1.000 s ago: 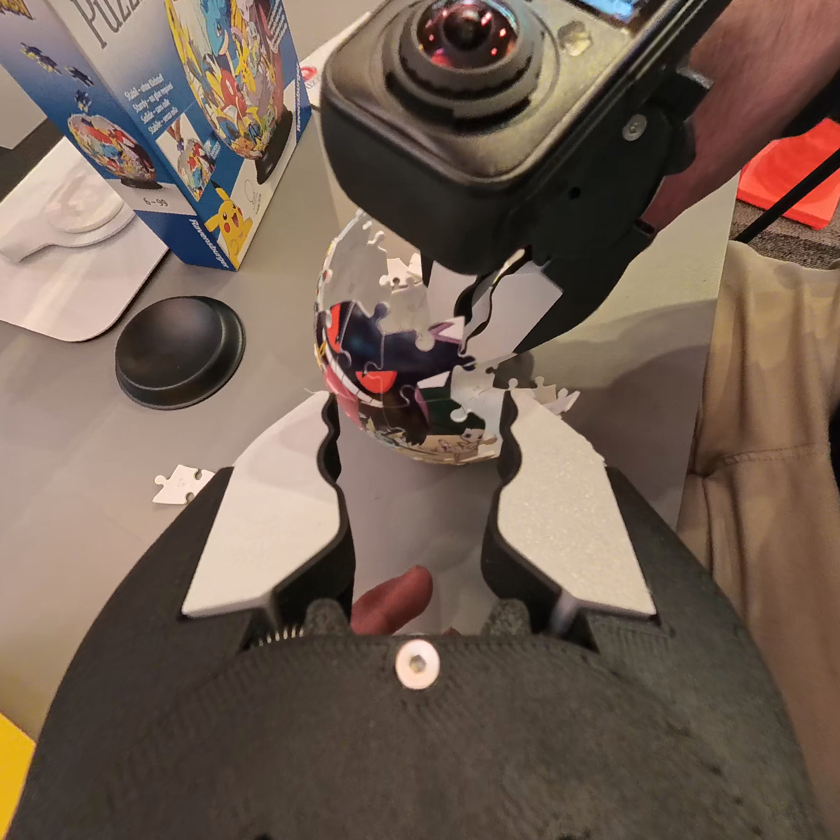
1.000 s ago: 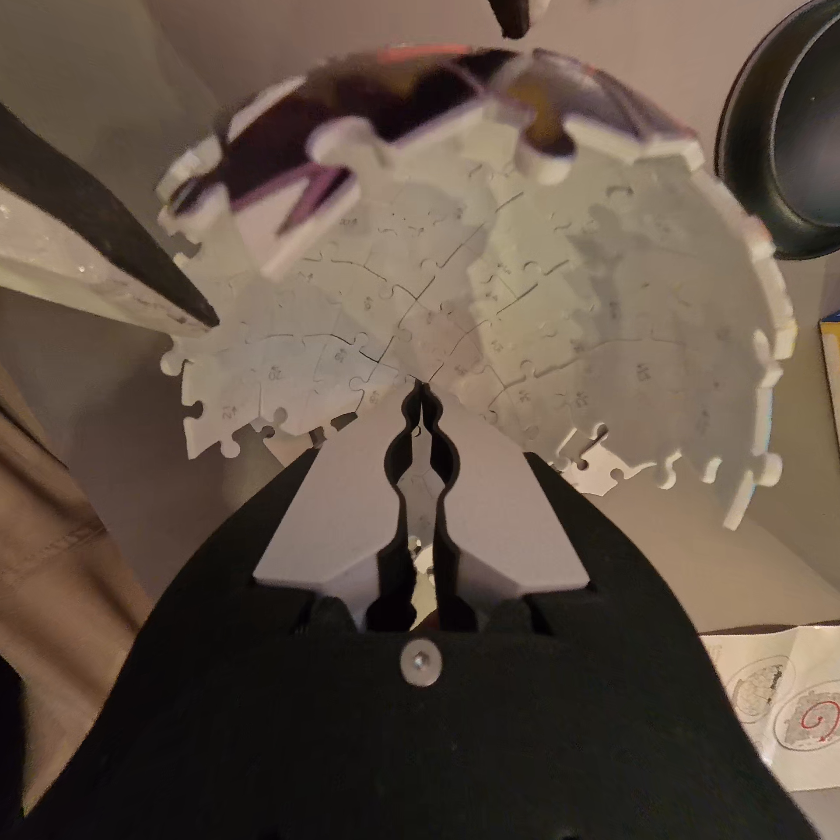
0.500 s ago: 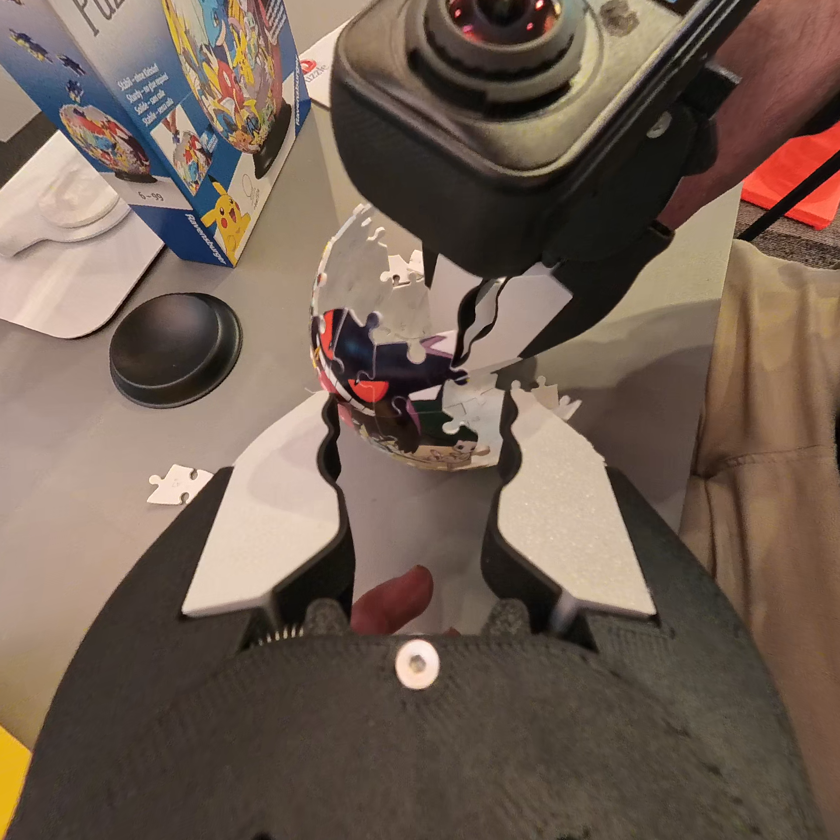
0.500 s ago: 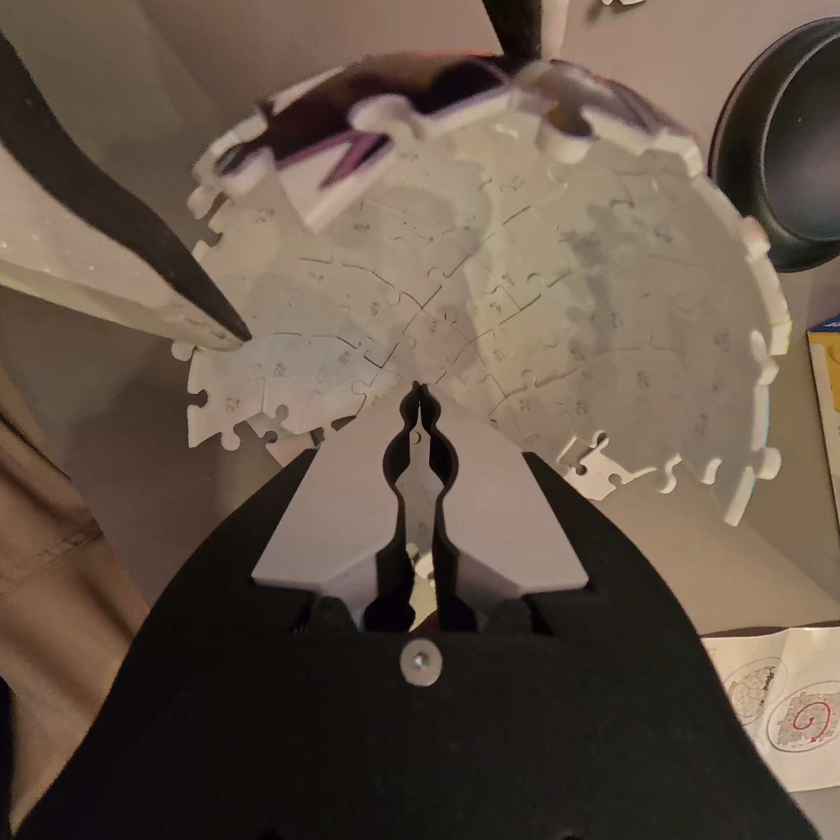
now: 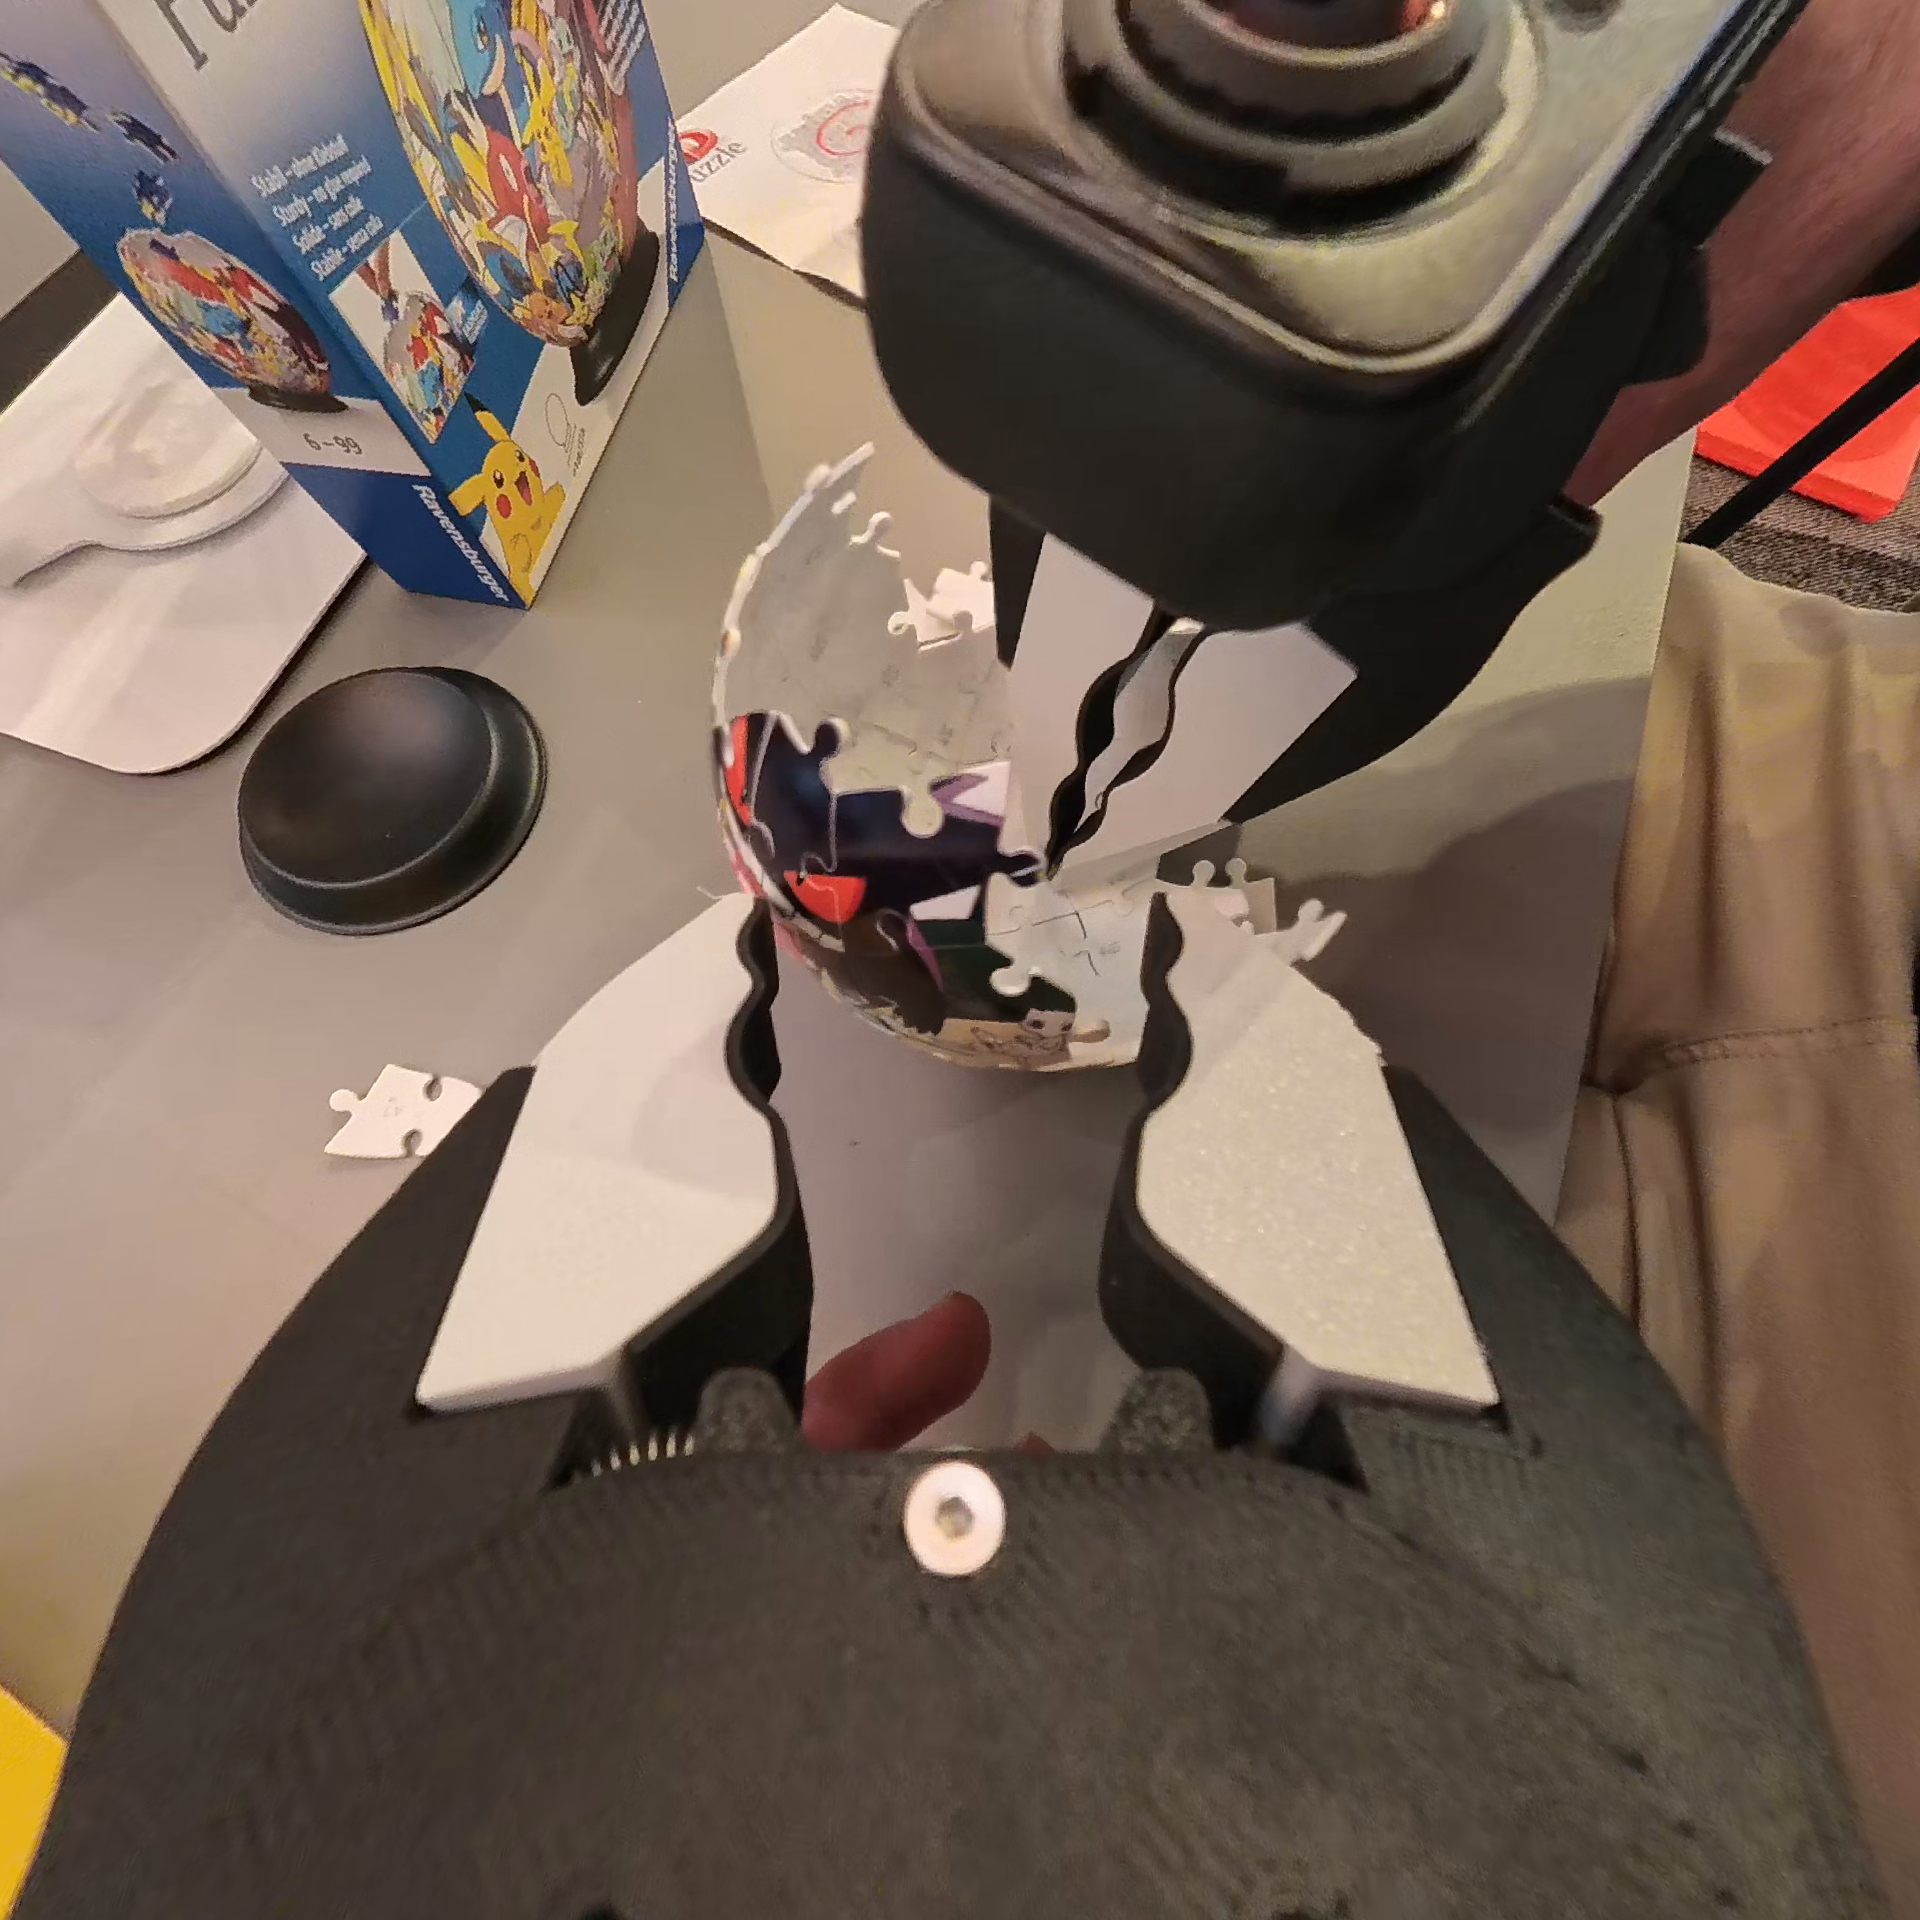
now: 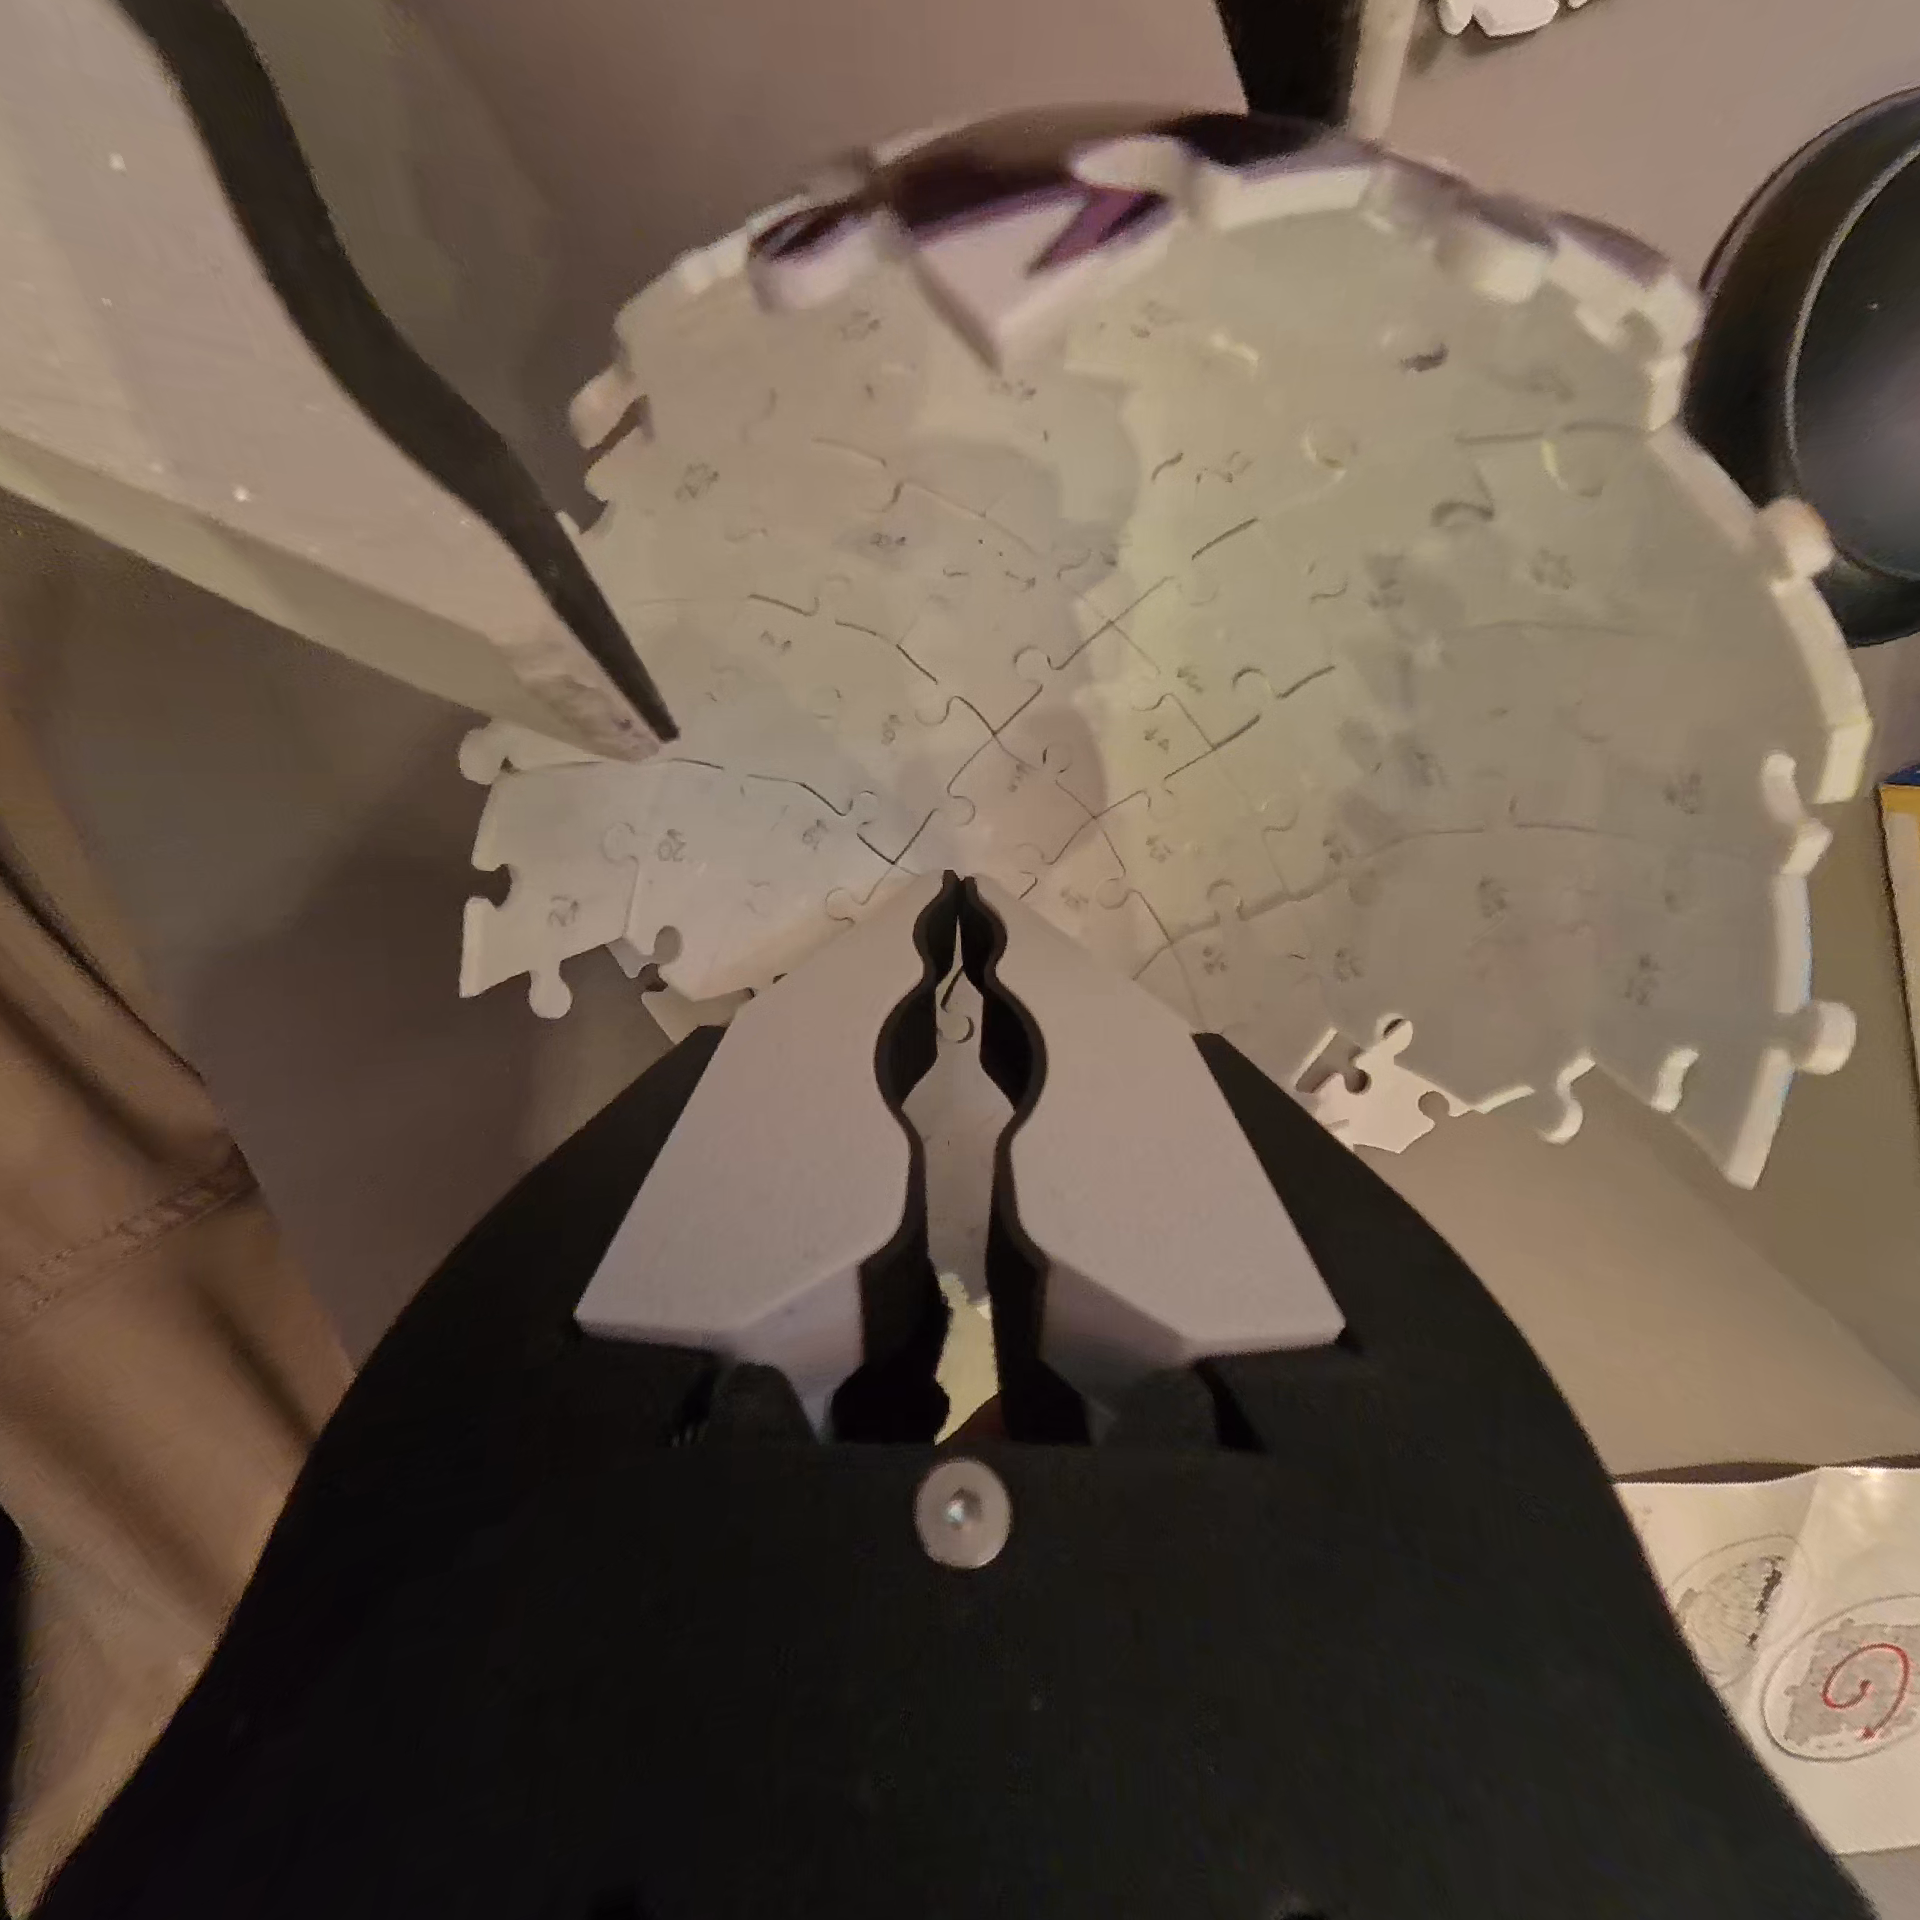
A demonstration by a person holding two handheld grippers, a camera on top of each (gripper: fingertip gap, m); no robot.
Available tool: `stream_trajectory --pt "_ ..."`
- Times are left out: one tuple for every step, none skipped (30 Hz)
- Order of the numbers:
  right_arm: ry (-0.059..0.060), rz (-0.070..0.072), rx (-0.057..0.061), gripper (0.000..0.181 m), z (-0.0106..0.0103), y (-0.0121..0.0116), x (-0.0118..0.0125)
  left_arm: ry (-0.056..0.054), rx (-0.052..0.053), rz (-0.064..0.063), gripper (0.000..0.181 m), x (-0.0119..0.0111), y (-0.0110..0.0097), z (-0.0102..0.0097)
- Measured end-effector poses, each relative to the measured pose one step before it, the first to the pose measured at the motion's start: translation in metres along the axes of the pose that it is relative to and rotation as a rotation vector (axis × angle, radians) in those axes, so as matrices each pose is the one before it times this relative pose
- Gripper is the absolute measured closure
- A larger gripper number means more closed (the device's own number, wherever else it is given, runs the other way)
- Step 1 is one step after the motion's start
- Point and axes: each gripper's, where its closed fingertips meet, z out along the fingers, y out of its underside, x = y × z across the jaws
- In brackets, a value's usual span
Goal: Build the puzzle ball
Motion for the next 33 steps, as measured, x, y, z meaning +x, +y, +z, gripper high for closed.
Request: stream_trajectory --pt "-0.0002 -0.0052 -0.0003 0.181 0.00005 0.00024 -0.00039 0.0008 -0.0012 0.0006 0.114 0.0003 0.00004 0.00039" --pt "0.0017 -0.0079 0.0006 0.181 0.00007 0.00019 -0.00003 -0.0001 -0.0025 0.0019 0.114 0.00038 0.00034 0.00043" --pt "-0.0003 -0.0072 -0.0002 0.181 0.00022 0.00027 -0.00048 -0.0001 -0.0023 0.0008 0.114 0.00011 0.0003 0.00031" --pt "-0.0023 -0.0106 0.0009 0.181 0.00021 0.00026 -0.00083 0.0003 -0.0003 0.0001 0.114 0.0001 0.00006 0.0001" --pt "-0.0023 -0.0093 0.0016 0.181 -0.00001 0.00007 -0.0008 0.0011 0.001 -0.0009 0.114 0.0002 -0.00021 0.00001" --pt "0.0011 -0.0069 0.0016 0.181 0.00001 0.00007 -0.0003 -0.0009 0.0005 -0.0006 0.114 -0.00015 -0.00018 0.00002" --pt "0.0046 -0.0127 0.0025 0.181 -0.00009 0.00012 -0.00012 0.0001 -0.0008 -0.0001 0.114 0.00007 0.00004 0.00018" --pt "0.0053 -0.0129 0.001 0.181 -0.00001 0.00005 -0.0001 0.0008 0.0004 -0.0002 0.114 0.00019 -0.00002 -0.00002" --pt "0.0039 -0.0103 -0.0013 0.181 0.0001 -0.00004 -0.00023 0.0011 -0.0004 -0.0006 0.114 0.00024 0.00015 0.00033" --pt "0.005 -0.0112 -0.0025 0.181 0.0 0.00008 -0.00011 0.0003 -0.0024 0.0001 0.114 0.00015 0.00044 0.00031" --pt "0.006 -0.0106 -0.0011 0.181 0.00002 0.00006 -0.00004 0.0005 -0.002 0.0008 0.114 0.00032 0.00025 0.00034" --pt "0.0055 -0.0072 0.0009 0.181 0.00003 -0.00001 0.00003 0.0014 0.0003 0.0006 0.114 0.00052 -0.00033 0.00021" --pt "0.0055 -0.0055 0.0019 0.181 0.00001 0.00001 -0.00022 0.0002 0.0004 0.0001 0.114 0.00034 -0.00045 0.00003" --pt "0.0084 -0.0076 0.0012 0.181 0.0 0.00006 -0.00008 -0.0016 -0.0014 0.0004 0.114 0.00007 -0.00014 0.00014" --pt "0.0117 -0.0081 0.0006 0.181 -0.0001 0.00006 0.00012 -0.0017 -0.0029 0.0006 0.114 0.00019 0.00011 0.00028" --pt "0.0111 -0.0047 0.0007 0.181 0.00008 -0.00008 0.00001 -0.0018 -0.005 -0.0018 0.114 0.00018 0.00037 0.00046" --pt "0.0073 -0.0023 0.0001 0.181 -0.00003 -0.00014 -0.00013 -0.003 -0.011 -0.0041 0.114 -0.00022 0.00117 0.00098" --pt "0.0037 0.0004 0.0 0.181 0.0 0.00003 0.00007 -0.0049 -0.0109 -0.0033 0.114 -0.00029 0.00131 0.00107" --pt "-0.0008 0.0055 0.0021 0.181 -0.00004 -0.00007 0.0 -0.0036 -0.0072 -0.0034 0.114 0.00016 0.00064 0.00122" --pt "-0.0039 0.0085 0.0046 0.181 0.00007 -0.00012 0.00002 -0.0024 -0.0067 -0.006 0.114 0.00037 0.00049 0.00119" --pt "-0.0035 0.0076 0.0041 0.181 0.00001 -0.00011 -0.00004 -0.0071 -0.0112 -0.0069 0.114 -0.00039 0.00119 0.0012" --pt "-0.0006 0.0058 0.0021 0.181 0.00001 0.00004 -0.00003 -0.0113 -0.0117 -0.0055 0.114 -0.00107 0.00136 0.001" --pt "0.0023 0.0039 0.0013 0.181 0.00007 -0.00007 0.00013 -0.0147 -0.0085 -0.0082 0.114 -0.00158 0.0009 0.00097" --pt "0.0025 0.0018 0.0012 0.181 0.00002 -0.00012 0.00001 -0.0189 -0.0065 -0.0135 0.115 -0.00236 0.00071 0.00106" --pt "-0.0005 0.0071 0.0014 0.181 -0.00004 -0.00006 0.00004 -0.0247 -0.0062 -0.0165 0.116 -0.00335 0.0007 0.00121" --pt "-0.0024 0.0123 0.0029 0.181 -0.00002 -0.00003 0.0 -0.024 -0.005 -0.0172 0.117 -0.00289 0.00053 0.00115" --pt "-0.0003 0.0086 0.0025 0.181 0.00004 0.00012 0.00012 -0.0191 0.0007 -0.0185 0.12 -0.00167 0.00015 0.00086" --pt "0.0022 0.0031 0.0017 0.181 -0.00001 0.00002 -0.00003 -0.0286 0.0039 -0.019 0.123 -0.00266 -0.00008 0.00027" --pt "0.0025 0.006 0.0006 0.181 0.00007 -0.00005 0.00012 -0.0351 -0.0018 -0.015 0.126 -0.0034 0.00085 0.00006" --pt "0.0029 0.0073 0.0001 0.181 -0.00003 -0.00013 0.00002 -0.0321 -0.0008 -0.0074 0.128 -0.00276 0.00067 0.00024" --pt "0.0051 0.0007 0.0001 0.181 -0.00002 0.00002 0.00005 -0.0347 0.0033 -0.0071 0.132 -0.00313 0.00031 0.00046" --pt "0.0061 0.0006 0.0003 0.181 0.00001 -0.00011 0.0001 -0.0295 -0.0014 -0.0118 0.135 -0.00279 0.00056 0.00093" --pt "0.0055 0.0075 0.0003 0.181 0.00003 -0.00016 0.00005 -0.0173 0.001 -0.0092 0.138 -0.00111 -0.00029 0.00076"
